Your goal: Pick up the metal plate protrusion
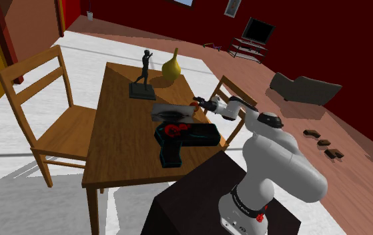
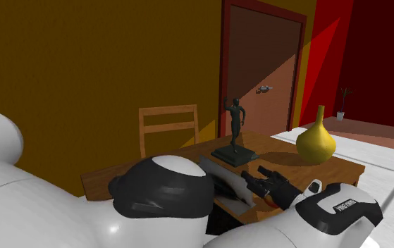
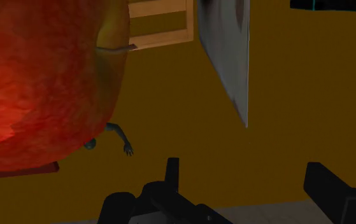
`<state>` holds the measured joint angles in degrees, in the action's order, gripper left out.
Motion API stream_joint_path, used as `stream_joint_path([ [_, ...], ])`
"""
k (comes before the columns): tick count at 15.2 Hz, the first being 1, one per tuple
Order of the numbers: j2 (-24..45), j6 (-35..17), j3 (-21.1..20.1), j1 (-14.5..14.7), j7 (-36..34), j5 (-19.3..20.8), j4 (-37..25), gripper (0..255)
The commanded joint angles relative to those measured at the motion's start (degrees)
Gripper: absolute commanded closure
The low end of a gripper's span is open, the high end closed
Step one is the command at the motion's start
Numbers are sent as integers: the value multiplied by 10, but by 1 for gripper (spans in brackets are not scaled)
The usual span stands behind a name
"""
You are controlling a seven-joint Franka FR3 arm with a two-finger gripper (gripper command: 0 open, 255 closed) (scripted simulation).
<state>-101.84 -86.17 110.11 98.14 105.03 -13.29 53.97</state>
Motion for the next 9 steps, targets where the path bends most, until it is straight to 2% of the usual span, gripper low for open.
stream_joint_path([
  [1,-4,27,21,31,15,-28,-47,0],
  [5,-4,72,90,87,42,-97,-130,0],
  [6,-4,103,146,125,54,-157,-185,0],
  [8,-4,103,146,125,54,-157,-185,0],
  [9,-4,107,144,130,52,-157,-195,255],
])
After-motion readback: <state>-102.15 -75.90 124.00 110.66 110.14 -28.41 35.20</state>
